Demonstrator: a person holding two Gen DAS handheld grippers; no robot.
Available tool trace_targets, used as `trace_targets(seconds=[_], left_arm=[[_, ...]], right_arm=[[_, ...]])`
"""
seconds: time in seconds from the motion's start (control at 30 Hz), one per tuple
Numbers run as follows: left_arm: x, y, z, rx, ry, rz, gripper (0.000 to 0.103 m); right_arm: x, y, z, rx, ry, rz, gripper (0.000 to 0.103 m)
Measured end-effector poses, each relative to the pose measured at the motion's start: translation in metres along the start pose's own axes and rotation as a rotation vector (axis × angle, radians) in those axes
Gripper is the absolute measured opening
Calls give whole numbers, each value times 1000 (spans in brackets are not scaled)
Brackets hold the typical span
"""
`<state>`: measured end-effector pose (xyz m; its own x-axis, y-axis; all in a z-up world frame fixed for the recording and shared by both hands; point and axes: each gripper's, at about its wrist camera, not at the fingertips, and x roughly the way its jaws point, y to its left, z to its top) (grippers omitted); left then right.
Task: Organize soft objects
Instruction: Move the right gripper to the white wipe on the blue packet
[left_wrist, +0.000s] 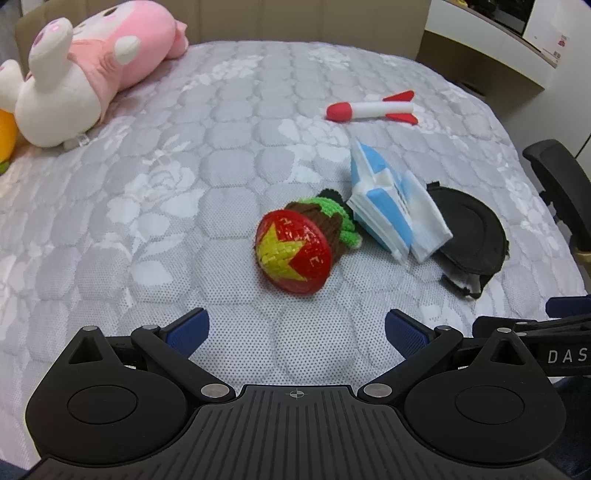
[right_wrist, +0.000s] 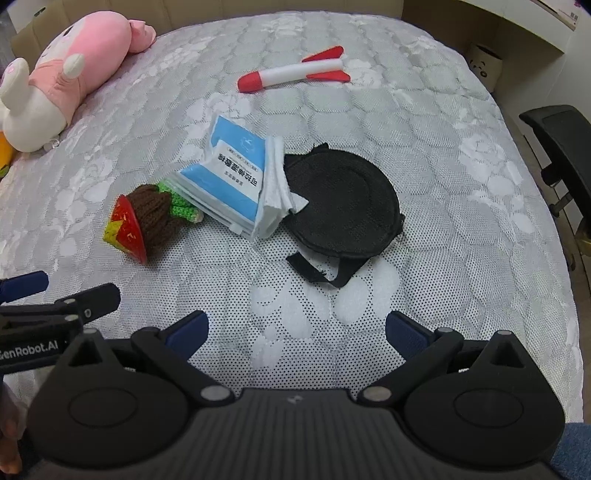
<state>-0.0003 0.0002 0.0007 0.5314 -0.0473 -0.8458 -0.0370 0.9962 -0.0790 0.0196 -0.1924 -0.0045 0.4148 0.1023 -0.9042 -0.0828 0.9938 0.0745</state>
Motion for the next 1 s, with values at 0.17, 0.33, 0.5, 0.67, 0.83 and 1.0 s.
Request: trace_targets(seconds=[0.17,0.33,0.5,0.67,0.83,1.0], left_arm=[[-4,-3,2,32,-14,13,103],[-7,-22,5,191,-55,77,103],[-3,-41,9,278,-56,-84,103],[21,-49,12,268,76,-152,103],[50,-41,26,214,224,-70,103],[74,-29,55,138,183,-71,103]], right_arm=[[-6,-1,6,4,-20,44,103],[-10,3,14,-30,-26,52,103],[-1,-4,31,-108,-54,37,103],[23,-27,41,-53,43,58,103],[45,-30,57,-47,64,47,103],[64,-22,77,-80,25,26,103]])
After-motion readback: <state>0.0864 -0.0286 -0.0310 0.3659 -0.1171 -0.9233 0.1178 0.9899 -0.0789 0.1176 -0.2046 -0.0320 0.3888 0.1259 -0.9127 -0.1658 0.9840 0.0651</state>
